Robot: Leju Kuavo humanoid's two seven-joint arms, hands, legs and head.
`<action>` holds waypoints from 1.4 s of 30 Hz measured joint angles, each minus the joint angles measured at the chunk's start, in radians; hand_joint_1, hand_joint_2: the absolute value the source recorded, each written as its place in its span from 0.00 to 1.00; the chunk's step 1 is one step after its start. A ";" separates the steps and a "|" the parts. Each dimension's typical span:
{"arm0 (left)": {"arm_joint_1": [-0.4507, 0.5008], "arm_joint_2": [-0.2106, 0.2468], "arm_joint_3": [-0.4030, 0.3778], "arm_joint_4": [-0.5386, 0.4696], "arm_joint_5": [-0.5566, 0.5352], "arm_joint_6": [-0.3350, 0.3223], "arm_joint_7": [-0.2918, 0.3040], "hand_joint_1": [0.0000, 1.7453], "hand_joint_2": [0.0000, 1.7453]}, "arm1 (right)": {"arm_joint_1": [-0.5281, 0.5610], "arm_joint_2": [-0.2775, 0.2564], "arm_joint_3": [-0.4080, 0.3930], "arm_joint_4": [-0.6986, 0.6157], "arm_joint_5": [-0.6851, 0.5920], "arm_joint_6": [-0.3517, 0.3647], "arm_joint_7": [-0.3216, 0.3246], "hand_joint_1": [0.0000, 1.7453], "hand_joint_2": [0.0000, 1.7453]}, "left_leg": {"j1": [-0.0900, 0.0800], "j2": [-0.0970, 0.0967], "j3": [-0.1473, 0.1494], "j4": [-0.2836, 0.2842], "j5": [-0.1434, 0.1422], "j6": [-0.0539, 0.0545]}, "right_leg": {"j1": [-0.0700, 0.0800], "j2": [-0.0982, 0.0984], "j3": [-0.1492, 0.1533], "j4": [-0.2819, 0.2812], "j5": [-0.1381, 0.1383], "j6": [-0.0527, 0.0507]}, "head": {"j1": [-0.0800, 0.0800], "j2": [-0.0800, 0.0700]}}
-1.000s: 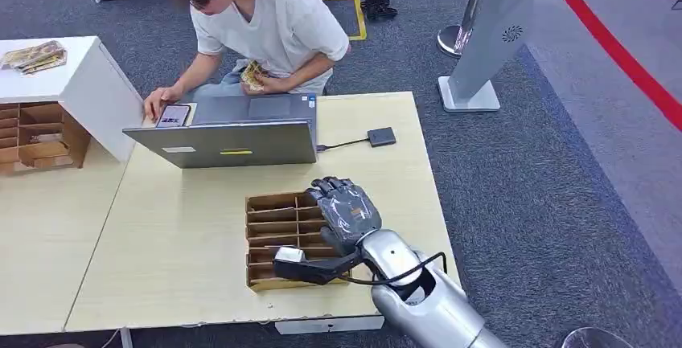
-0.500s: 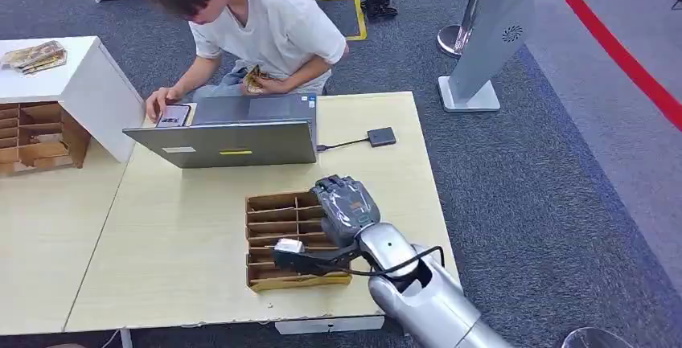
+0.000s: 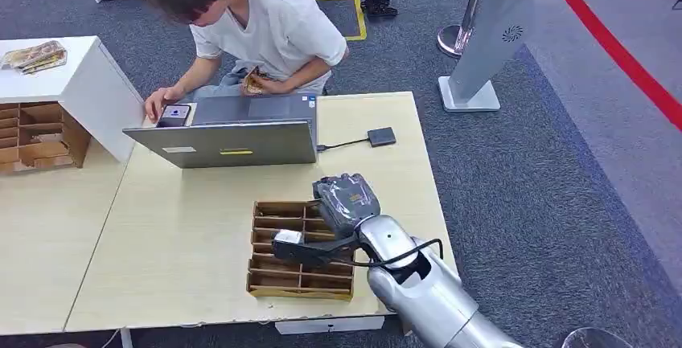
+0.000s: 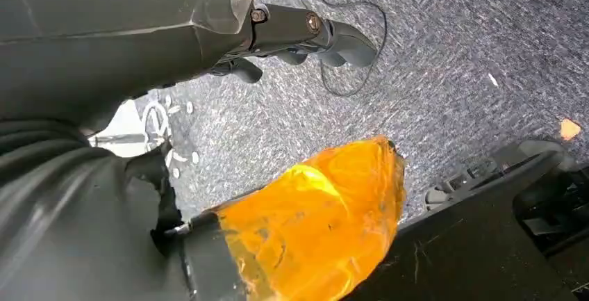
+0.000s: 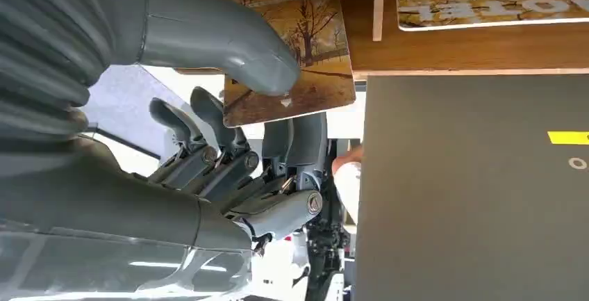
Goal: Pass the card to the sensor for recognition and then transmit it.
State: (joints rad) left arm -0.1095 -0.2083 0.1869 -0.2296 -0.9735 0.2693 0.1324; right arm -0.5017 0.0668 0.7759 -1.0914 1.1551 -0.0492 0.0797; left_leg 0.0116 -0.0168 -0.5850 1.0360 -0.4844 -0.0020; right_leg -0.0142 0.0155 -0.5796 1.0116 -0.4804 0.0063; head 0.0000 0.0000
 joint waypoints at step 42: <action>0.016 0.001 0.017 0.000 -0.011 0.036 -0.042 0.00 0.00 | -0.057 -0.037 -0.013 -0.499 -0.024 -0.026 -0.077 1.00 1.00 | 0.000 0.000 0.000 0.000 0.000 0.000 | 0.000 0.000 0.000 0.000 0.000 0.000 | 0.000 0.000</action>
State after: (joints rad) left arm -0.0940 -0.2071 0.2041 -0.2296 -0.9846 0.3052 0.0900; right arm -0.5585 0.0298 0.7629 -1.5908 1.1311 -0.0755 0.0027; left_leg 0.0117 -0.0166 -0.5850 1.0360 -0.4844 -0.0021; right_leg -0.0141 0.0158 -0.5798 1.0116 -0.4804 0.0063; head 0.0000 0.0000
